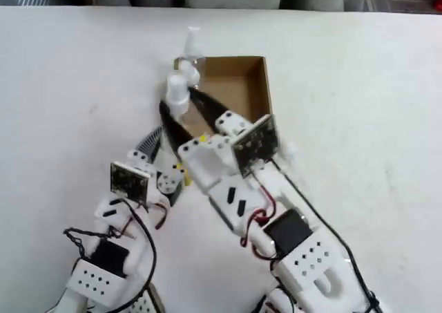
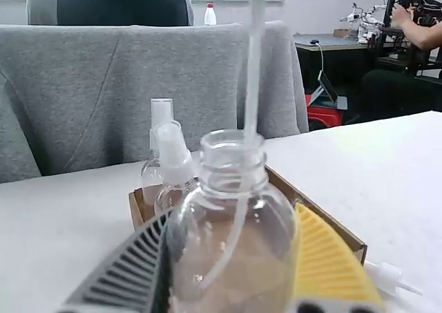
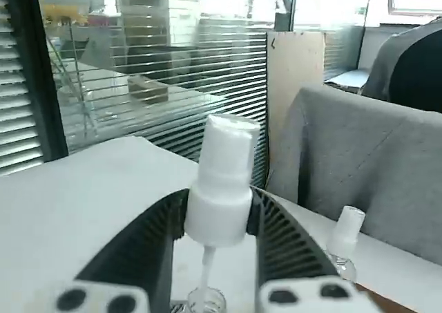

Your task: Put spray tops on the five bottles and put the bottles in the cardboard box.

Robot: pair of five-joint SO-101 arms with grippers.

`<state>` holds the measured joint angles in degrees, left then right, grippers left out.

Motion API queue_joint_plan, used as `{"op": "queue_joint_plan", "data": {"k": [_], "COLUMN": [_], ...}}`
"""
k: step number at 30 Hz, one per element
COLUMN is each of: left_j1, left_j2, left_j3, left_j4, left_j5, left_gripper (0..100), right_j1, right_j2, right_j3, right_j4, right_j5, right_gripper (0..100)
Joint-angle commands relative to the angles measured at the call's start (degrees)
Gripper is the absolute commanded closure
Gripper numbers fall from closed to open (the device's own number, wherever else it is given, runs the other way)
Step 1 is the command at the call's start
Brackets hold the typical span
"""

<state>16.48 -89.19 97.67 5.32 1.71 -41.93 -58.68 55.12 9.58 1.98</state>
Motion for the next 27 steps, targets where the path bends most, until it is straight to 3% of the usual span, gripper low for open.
{"op": "queue_joint_plan", "data": {"k": [1, 22, 27], "left_j1": [-0.66, -0.66, -0.66], "left_j2": [-0.75, -0.75, -0.75], "left_j3": [-0.26, -0.26, -0.26], "left_j4": [0.26, 0.26, 0.26], "left_j5": [0.62, 0.62, 0.62], "left_gripper": [98, 98, 98], "right_j1": [-1.63, -1.89, -3.12], "right_j2": [0.04, 0.13, 0.04], "right_j3": [-0.09, 5.01, 4.75], "right_j4": [-1.1, -0.75, 0.84], "right_j5": [-0.44, 0.0, 0.0], "right_gripper": [98.2, 97.6, 86.0]}}
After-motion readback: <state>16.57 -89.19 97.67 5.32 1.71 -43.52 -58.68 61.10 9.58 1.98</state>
